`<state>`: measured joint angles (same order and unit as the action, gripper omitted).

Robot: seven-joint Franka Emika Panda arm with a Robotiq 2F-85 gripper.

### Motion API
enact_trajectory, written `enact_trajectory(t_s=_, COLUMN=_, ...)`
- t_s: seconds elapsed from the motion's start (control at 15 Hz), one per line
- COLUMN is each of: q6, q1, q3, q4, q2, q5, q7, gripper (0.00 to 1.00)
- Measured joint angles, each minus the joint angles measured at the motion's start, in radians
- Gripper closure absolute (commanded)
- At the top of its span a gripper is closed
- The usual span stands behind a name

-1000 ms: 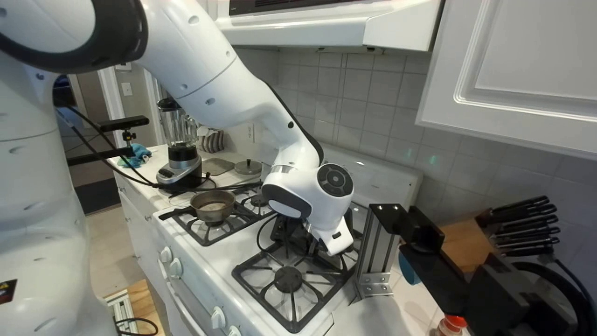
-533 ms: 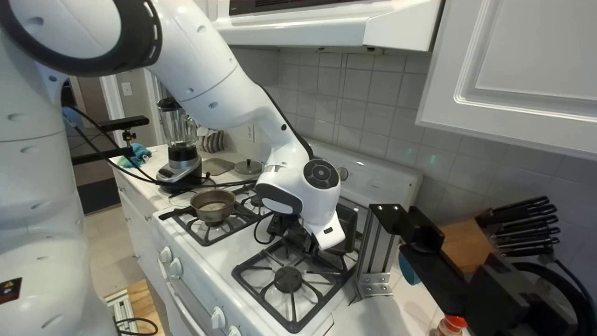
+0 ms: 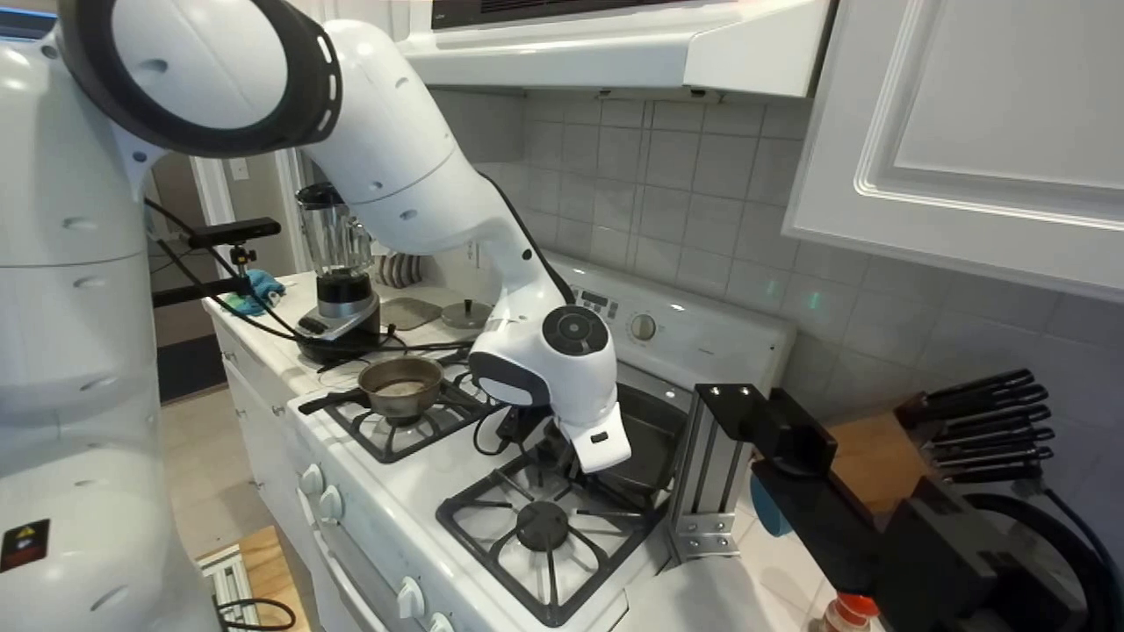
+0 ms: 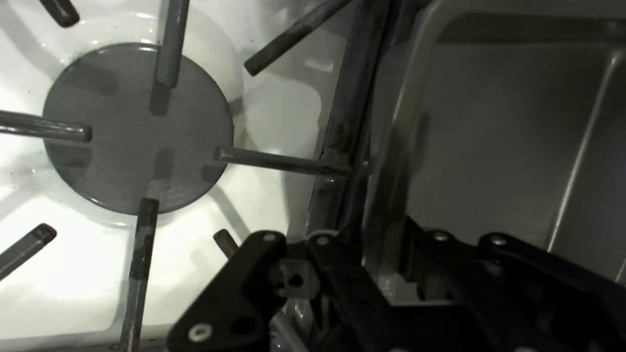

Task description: Move the dish to the left

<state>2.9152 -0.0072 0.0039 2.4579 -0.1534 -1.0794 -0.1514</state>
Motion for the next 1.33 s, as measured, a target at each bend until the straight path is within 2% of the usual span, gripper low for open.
enact_trajectory(t_s=0.27, q6=0.026, q1=0.003, q3=0.007, q4=0.0, q2=-0.009, q5=-0.012, q7=-0.025, gripper=0.98)
enact_trajectory(t_s=0.33, q6=0.03, q1=0.005, q3=0.009, q4=0.0, q2=-0.009, q5=-0.012, q7=-0.029, gripper=0.91)
enact_trajectory(t_s=0.67, q6=0.029, q1=0.005, q3=0.009, q4=0.0, q2=-0.014, q5=-0.012, q7=-0.029, gripper=0.91)
enact_trajectory(t_s=0.73, q6=0.029, q1=0.005, q3=0.009, q4=0.0, q2=-0.014, q5=-0.012, q7=-0.029, gripper=0.98)
enact_trajectory(t_s=1.0, q6=0.029, q1=0.005, q3=0.009, q4=0.0, q2=-0.017, q5=-0.012, q7=-0.034, gripper=0.98)
enact_trajectory(t_s=1.33, q6=0.072, q1=0.025, q3=0.01, q4=0.0, q2=-0.024, q5=-0.012, q7=-0.125, gripper=0.98)
